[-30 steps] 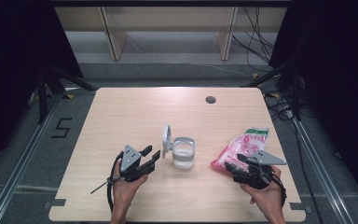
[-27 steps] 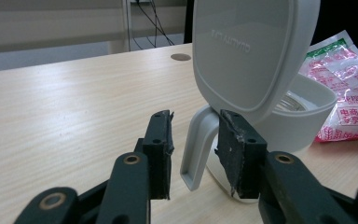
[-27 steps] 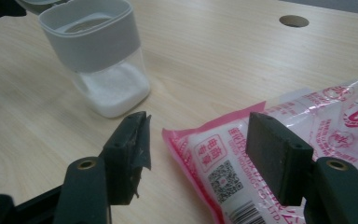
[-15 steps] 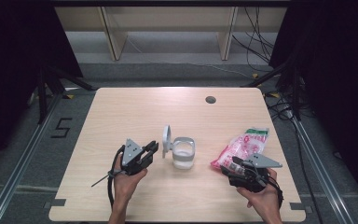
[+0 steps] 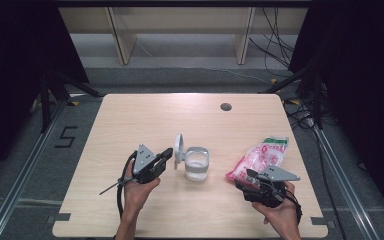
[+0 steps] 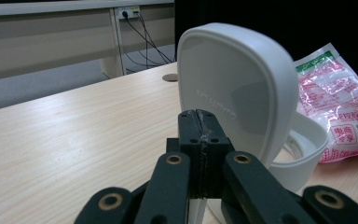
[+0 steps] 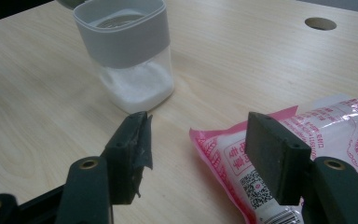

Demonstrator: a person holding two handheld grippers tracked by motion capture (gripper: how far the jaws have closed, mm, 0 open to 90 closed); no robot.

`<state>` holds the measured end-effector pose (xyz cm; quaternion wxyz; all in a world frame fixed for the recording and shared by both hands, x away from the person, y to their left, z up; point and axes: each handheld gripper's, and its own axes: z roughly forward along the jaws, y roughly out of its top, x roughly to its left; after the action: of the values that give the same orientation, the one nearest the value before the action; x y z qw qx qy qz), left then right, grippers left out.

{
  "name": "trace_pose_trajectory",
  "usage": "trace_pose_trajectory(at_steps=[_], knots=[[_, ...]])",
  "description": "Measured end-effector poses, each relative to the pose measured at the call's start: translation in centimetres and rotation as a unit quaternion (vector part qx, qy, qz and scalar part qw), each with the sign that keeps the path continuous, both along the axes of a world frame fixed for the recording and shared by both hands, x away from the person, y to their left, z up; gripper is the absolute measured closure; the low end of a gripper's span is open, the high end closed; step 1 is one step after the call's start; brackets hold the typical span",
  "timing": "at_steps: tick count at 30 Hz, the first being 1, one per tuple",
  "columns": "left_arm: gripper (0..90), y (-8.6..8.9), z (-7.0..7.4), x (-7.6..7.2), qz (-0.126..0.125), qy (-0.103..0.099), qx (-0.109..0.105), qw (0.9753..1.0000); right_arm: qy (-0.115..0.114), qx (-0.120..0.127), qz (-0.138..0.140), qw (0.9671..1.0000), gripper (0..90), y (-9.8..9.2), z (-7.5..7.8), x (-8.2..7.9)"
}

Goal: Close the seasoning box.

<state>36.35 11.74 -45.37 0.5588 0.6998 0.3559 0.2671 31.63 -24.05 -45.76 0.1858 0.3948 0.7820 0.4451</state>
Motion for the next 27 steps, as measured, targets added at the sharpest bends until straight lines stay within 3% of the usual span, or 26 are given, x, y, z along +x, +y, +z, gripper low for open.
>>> trace_pose_trajectory(at_steps=[1,6,8,9,10,11,17,24,25,26,27], knots=[[89.3,0.0,0.1,-0.1,-0.002,0.001,0.008,1.0000,-0.007,-0.003,0.004,1.0000,40.9,-0.1,0.0,0.1],[89.3,-0.5,0.3,-0.2,-0.004,-0.001,0.002,1.0000,-0.006,-0.003,0.002,1.0000,40.9,-0.1,0.0,0.1],[89.3,-0.7,0.5,-0.2,-0.007,-0.005,0.003,1.0000,-0.002,-0.005,0.013,0.9999,40.9,-0.1,0.1,0.1],[89.2,-0.8,0.6,-0.2,-0.009,-0.007,0.007,0.9999,0.000,0.007,0.009,0.9999,40.9,0.0,0.1,0.1],[89.3,-0.9,0.6,-0.2,-0.010,-0.005,0.006,0.9999,-0.003,-0.002,0.005,1.0000,40.8,0.0,0.0,0.1],[89.3,-1.0,0.7,-0.2,-0.012,-0.008,0.007,0.9999,0.009,0.003,0.000,1.0000,40.8,0.1,0.1,-0.1],[89.2,-1.7,1.1,-0.3,-0.021,-0.012,0.016,0.9996,-0.007,-0.004,0.005,1.0000,40.8,-0.1,0.0,0.0],[89.2,-2.5,1.4,-0.4,-0.029,-0.019,0.017,0.9993,-0.005,0.005,0.003,1.0000,40.8,0.1,0.0,0.0],[89.2,-2.6,1.4,-0.5,-0.030,-0.017,0.018,0.9992,-0.007,-0.004,0.010,0.9999,40.8,-0.1,0.0,0.1],[89.2,-2.7,1.4,-0.3,-0.036,-0.030,0.027,0.9985,-0.006,-0.005,0.007,0.9999,40.8,-0.1,0.0,0.0],[89.2,-2.8,1.4,-0.4,-0.038,-0.031,0.030,0.9983,-0.008,-0.007,0.008,0.9999,40.8,-0.1,0.0,0.0]])
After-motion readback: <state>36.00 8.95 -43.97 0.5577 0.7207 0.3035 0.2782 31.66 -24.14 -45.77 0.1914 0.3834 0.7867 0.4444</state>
